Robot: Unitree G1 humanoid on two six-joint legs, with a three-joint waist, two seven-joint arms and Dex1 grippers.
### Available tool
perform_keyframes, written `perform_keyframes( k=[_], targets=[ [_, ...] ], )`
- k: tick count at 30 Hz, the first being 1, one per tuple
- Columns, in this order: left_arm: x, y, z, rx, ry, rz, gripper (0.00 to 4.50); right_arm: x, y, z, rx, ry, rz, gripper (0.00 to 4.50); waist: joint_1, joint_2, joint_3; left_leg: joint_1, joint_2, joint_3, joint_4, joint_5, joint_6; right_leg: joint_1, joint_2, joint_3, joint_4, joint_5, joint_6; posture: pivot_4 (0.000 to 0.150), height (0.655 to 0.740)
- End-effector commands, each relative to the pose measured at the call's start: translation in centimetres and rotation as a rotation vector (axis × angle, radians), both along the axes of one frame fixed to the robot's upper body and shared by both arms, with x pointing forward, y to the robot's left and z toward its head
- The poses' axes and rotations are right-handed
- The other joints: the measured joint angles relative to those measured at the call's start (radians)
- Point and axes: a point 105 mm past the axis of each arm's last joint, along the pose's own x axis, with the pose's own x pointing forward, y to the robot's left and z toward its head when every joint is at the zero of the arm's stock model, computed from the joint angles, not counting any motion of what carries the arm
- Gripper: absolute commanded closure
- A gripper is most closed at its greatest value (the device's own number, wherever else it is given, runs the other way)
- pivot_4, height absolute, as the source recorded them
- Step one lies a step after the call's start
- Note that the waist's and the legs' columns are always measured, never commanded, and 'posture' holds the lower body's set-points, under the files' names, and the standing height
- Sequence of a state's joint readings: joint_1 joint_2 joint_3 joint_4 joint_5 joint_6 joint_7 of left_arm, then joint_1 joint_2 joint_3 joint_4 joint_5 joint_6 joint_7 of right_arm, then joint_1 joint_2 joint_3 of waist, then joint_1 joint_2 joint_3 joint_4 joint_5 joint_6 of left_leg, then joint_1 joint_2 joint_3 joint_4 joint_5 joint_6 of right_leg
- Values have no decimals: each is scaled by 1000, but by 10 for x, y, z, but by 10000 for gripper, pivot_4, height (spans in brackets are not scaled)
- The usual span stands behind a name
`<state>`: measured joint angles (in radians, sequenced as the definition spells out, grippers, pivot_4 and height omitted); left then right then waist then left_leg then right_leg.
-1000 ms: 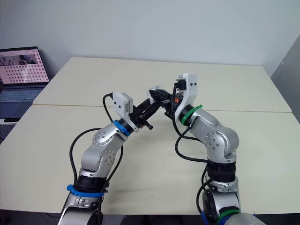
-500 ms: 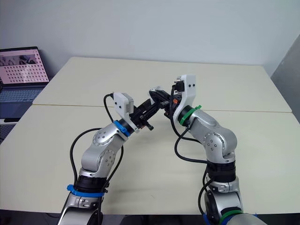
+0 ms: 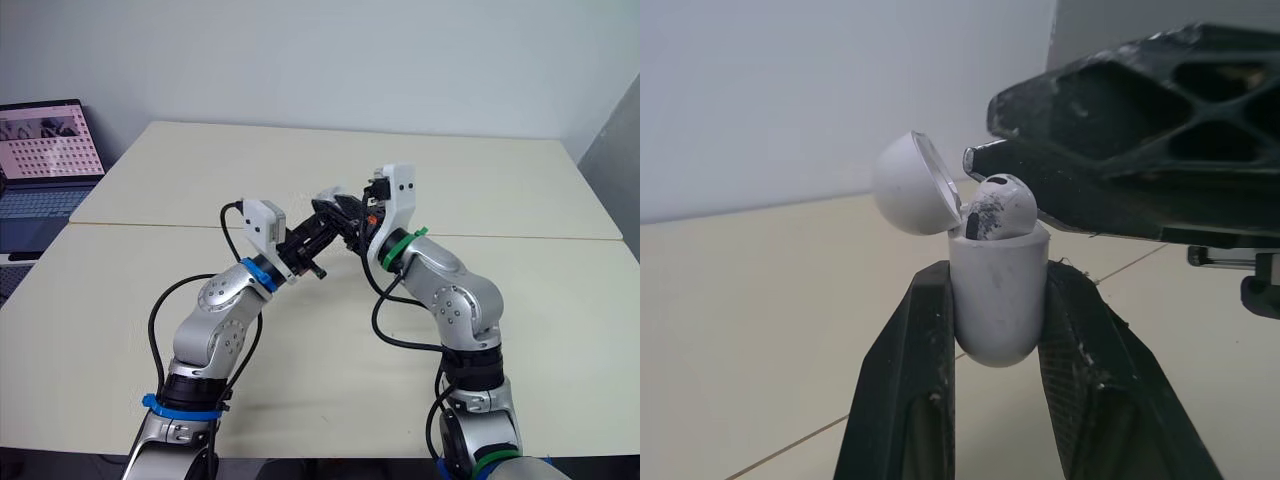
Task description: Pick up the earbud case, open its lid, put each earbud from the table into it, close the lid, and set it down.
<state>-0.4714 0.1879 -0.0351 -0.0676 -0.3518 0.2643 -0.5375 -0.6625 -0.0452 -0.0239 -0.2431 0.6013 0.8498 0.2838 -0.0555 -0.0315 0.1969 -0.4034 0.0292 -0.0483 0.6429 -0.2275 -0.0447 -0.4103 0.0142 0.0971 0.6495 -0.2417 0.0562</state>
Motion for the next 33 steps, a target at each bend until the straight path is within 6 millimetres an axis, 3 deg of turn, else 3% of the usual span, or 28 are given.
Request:
perform_keyframes(
  k=[1,4,8,10,12,15,19,21,25,33],
  targets=[
    [-12,-11,28,-36,-110,-58,37441,3,-4,-8,-22,21,-26,17879,0,0,0,0,0,0,0,0,0,0,0,0,0,0,0,1500,7400],
    [-12,-11,27,-36,-105,-59,37441,4,-7,-4,-4,11,-33,17879,0,0,0,0,0,0,0,0,0,0,0,0,0,0,0,1500,7400],
    [-11,-5,18,-26,-80,-40,37441,0,-22,25,115,-40,-4,17879,1,0,0,-1,0,0,0,0,0,0,0,0,-1,0,0,1500,7400],
    [-12,4,11,-7,-66,-22,37441,-1,-39,43,114,-83,-3,17879,0,0,0,-1,0,0,0,0,0,0,0,0,-1,0,0,1500,7400],
    [-14,14,6,12,-56,-4,37441,7,-64,45,8,-103,-64,17879,-1,1,1,-1,0,0,0,0,0,-1,0,0,-1,0,0,1500,7400],
    [-16,22,3,26,-49,14,37441,20,-95,29,-181,-79,-162,17879,5,1,1,-3,0,-1,0,0,0,-1,0,-1,-2,0,0,1500,7400],
    [-19,29,0,29,-39,38,37441,38,-150,-32,-500,14,-357,17879,5,1,1,-3,0,0,-1,0,0,-1,-1,0,-3,0,0,1500,7400],
    [-19,28,0,26,-37,43,37441,44,-165,-51,-538,54,-441,17879,5,1,1,-3,0,2,-1,0,0,-2,-1,1,-3,0,0,1500,7400],
    [-20,26,1,18,-36,51,37441,51,-170,-72,-503,116,-529,17879,-8,1,1,-4,0,5,-1,0,0,-5,-1,4,-1,0,0,1500,7400],
    [-21,27,3,26,-35,53,37441,43,-164,-103,-520,178,-589,17879,-1,1,1,-6,0,3,0,0,0,-6,-1,3,-1,0,0,1500,7400]
  ],
)
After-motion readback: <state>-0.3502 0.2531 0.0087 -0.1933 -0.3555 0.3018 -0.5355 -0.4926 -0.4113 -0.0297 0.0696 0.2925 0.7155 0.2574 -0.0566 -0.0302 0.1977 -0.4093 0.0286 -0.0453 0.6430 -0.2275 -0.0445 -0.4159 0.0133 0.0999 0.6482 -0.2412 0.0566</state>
